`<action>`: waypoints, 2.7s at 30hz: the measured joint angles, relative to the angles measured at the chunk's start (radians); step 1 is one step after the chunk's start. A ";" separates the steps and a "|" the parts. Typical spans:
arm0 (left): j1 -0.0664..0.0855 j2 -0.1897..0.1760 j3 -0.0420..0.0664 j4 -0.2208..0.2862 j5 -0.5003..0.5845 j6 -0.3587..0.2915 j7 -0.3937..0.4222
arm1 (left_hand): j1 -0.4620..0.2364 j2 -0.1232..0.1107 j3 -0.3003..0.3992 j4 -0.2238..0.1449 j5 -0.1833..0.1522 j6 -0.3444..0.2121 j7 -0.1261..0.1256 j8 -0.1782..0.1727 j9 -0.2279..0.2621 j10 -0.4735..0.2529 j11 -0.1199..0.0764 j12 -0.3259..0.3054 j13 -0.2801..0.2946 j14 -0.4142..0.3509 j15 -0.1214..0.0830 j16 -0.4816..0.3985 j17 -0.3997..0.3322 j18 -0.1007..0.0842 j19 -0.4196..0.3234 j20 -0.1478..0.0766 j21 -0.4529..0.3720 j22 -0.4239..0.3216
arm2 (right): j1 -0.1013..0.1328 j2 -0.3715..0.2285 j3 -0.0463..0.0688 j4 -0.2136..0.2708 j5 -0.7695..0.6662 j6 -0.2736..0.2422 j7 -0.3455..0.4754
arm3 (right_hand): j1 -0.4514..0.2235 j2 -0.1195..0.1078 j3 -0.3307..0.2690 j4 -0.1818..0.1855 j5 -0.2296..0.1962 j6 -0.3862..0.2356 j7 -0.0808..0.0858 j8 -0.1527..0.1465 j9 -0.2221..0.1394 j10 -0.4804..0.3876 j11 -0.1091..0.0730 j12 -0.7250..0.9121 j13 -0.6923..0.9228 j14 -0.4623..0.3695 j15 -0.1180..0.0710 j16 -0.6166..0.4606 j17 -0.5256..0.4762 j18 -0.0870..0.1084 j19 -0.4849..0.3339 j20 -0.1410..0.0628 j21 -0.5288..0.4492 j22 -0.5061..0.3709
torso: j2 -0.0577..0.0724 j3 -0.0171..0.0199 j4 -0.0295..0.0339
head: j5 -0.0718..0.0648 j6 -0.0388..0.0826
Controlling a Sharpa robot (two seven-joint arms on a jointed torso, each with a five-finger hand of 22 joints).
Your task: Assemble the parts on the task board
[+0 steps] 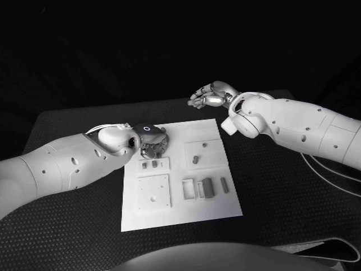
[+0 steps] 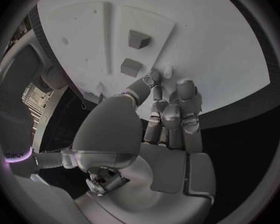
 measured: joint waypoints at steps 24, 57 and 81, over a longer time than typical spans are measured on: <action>0.002 0.009 0.002 -0.010 0.005 0.016 0.004 | -0.022 0.054 0.064 0.017 0.037 0.018 0.006 0.003 0.000 0.013 0.013 0.005 -0.018 0.009 0.009 0.003 0.004 0.003 -0.003 0.004 0.012 0.000 | 0.000 0.001 0.000 -0.002 0.004 0.001 0.000 | -0.011 0.000 -0.003 0.011 0.000 0.000 0.000 0.000 -0.002 0.000 0.000 0.000 -0.004 0.000 0.000 0.000 0.000 0.000 0.000 0.000 -0.003 0.002 | 0.000 -0.0013 0.0000 | -0.001 -0.003; -0.015 -0.067 0.001 -0.036 0.403 -0.078 0.052 | -0.051 0.091 0.101 0.054 0.007 0.006 0.017 -0.003 -0.018 0.037 0.022 0.001 -0.038 0.027 0.020 0.003 0.004 0.005 0.006 0.013 0.019 0.000 | -0.001 0.001 0.000 -0.003 0.005 0.001 0.000 | -0.011 0.000 0.000 0.014 0.000 0.000 0.000 0.005 -0.004 0.000 0.000 0.000 -0.007 0.000 0.000 0.000 0.000 0.000 0.000 0.000 -0.007 0.004 | 0.000 -0.0008 0.0005 | 0.000 0.005; -0.015 -0.134 0.010 -0.003 0.885 -0.051 0.107 | -0.064 0.103 0.096 0.050 0.000 0.001 0.015 -0.006 -0.019 0.036 0.022 0.002 -0.041 0.027 0.020 -0.001 0.007 0.005 0.006 0.013 0.019 0.000 | -0.001 -0.003 0.000 -0.003 0.006 0.001 0.000 | -0.011 0.000 0.000 0.014 0.000 0.000 0.000 0.005 -0.004 0.000 0.000 0.000 -0.008 0.000 0.000 0.000 0.000 0.000 0.000 0.000 -0.011 0.005 | 0.000 -0.0008 0.0007 | 0.013 0.010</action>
